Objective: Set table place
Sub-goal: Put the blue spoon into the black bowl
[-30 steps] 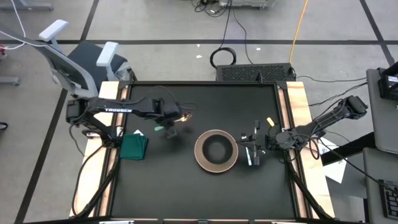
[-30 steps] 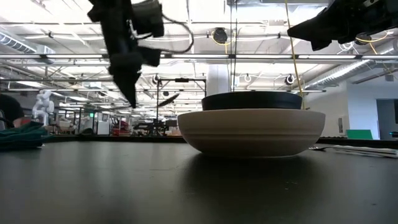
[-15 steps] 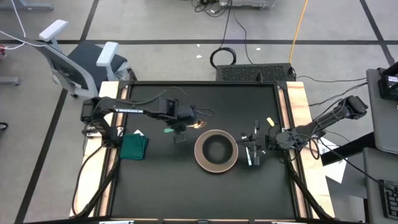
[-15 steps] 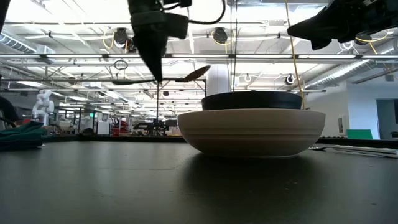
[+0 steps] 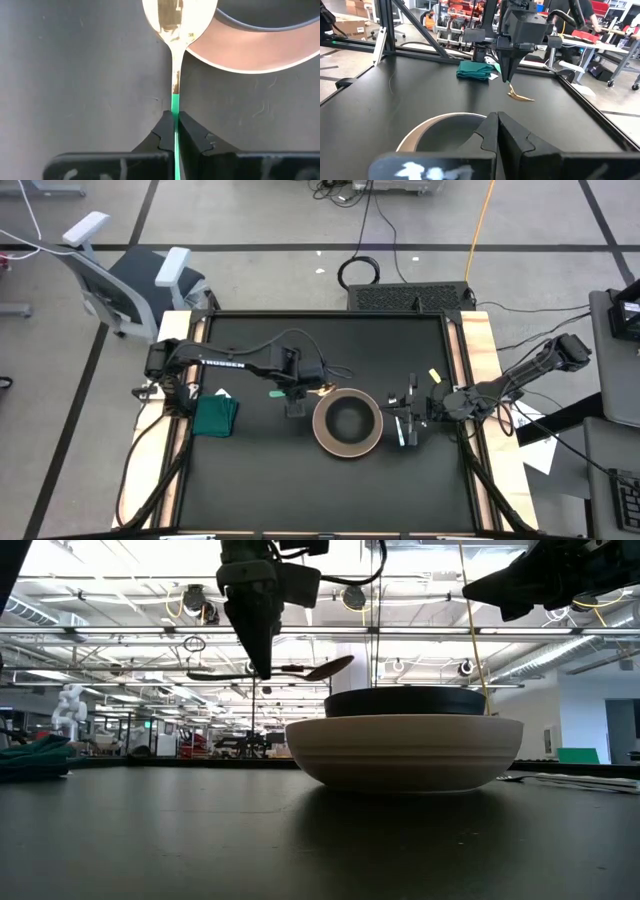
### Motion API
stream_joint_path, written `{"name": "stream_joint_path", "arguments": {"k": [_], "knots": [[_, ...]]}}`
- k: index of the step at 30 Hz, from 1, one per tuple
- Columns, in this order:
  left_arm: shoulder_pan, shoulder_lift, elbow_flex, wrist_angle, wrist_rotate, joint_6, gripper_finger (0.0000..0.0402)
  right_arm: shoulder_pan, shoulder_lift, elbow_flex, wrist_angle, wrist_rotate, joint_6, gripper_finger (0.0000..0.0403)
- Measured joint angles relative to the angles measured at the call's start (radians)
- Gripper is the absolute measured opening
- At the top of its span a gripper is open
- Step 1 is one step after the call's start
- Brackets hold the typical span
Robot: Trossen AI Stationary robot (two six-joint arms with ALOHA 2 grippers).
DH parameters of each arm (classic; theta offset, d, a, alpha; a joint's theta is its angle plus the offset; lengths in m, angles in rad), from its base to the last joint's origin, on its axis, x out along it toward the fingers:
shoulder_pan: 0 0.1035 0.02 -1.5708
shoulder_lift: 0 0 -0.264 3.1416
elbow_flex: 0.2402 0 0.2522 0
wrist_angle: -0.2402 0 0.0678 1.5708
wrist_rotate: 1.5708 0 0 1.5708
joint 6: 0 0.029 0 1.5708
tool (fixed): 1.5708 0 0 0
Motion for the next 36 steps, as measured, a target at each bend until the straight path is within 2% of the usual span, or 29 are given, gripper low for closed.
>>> {"name": "stream_joint_path", "arguments": {"k": [7,14,18,21,27,31,36], "knots": [[-0.005,0.000,0.011,-0.008,0.002,0.006,0.0028,0.000,0.000,0.000,0.001,0.000,-0.002,0.0000],[-0.036,-0.001,0.092,-0.006,0.025,0.011,0.0007,0.000,0.000,0.000,0.002,0.004,-0.009,0.0000],[-0.055,-0.001,0.151,-0.005,0.026,0.024,0.0019,0.000,0.000,0.000,-0.001,0.025,-0.025,0.0000],[-0.062,0.025,0.207,-0.013,0.026,0.026,0.0017,0.000,-0.003,0.000,-0.010,0.090,-0.027,0.0000],[-0.082,0.149,0.342,-0.097,0.028,0.060,0.0012,0.000,-0.034,-0.001,-0.034,0.093,-0.010,0.0000],[-0.099,0.226,0.424,-0.144,0.029,0.089,0.0024,0.000,-0.086,-0.002,-0.121,0.094,0.000,0.0000],[-0.114,0.274,0.456,-0.129,0.067,0.141,0.0007,0.000,-0.186,-0.002,-0.243,0.104,0.052,0.0000]]}}
